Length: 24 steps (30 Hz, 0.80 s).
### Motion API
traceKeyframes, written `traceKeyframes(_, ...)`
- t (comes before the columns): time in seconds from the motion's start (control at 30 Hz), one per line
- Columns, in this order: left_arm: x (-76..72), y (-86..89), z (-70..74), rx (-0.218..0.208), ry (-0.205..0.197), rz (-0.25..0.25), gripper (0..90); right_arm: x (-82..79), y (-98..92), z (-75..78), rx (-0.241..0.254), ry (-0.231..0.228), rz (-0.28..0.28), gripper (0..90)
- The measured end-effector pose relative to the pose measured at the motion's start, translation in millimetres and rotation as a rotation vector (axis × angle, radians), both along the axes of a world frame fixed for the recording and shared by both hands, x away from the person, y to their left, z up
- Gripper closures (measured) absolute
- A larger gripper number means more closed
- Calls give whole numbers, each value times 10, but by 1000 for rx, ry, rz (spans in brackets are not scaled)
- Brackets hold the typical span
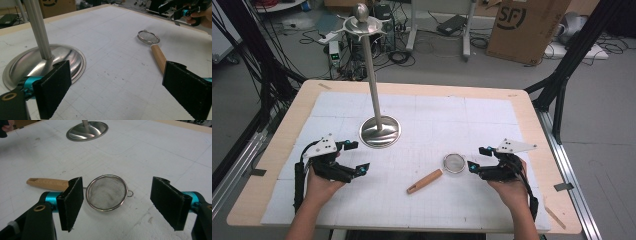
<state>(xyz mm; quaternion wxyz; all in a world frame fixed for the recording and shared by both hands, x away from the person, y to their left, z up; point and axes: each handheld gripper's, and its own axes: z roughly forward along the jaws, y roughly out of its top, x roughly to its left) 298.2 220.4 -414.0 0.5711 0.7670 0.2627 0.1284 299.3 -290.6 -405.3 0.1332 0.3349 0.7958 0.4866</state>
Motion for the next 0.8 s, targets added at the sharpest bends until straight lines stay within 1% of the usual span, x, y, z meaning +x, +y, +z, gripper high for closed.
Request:
traceKeyframes(0.33, 7, -1, -6, 2, 6, -1, 92, 1, -14, -3, 5, 9, -7, 260)
traceKeyframes(0.47, 23, -6, -22, -2, 14, 8, 92, 2, -27, -18, 10, 17, -8, 256)
traceKeyframes(0.5, 30, -7, -23, 1, 14, 6, 92, 2, -43, -25, 21, 21, -2, 248)
traceKeyframes(0.6, 30, -14, -23, 2, 12, 11, 92, 2, -62, -28, 20, 16, -3, 248)
traceKeyframes(0.67, 25, -4, -14, 3, 9, 10, 92, 7, -80, -19, 35, 13, -11, 248)
traceKeyframes(0.7, 21, 3, -10, -5, 8, 13, 92, 12, -80, -18, 33, 7, -11, 248)
traceKeyframes(0.77, 17, 16, -7, -8, 7, 11, 92, 13, -72, -15, 36, 14, -12, 248)
traceKeyframes(0.8, 14, 18, -9, -5, 8, 11, 92, 23, -65, -14, 29, 7, -8, 248)
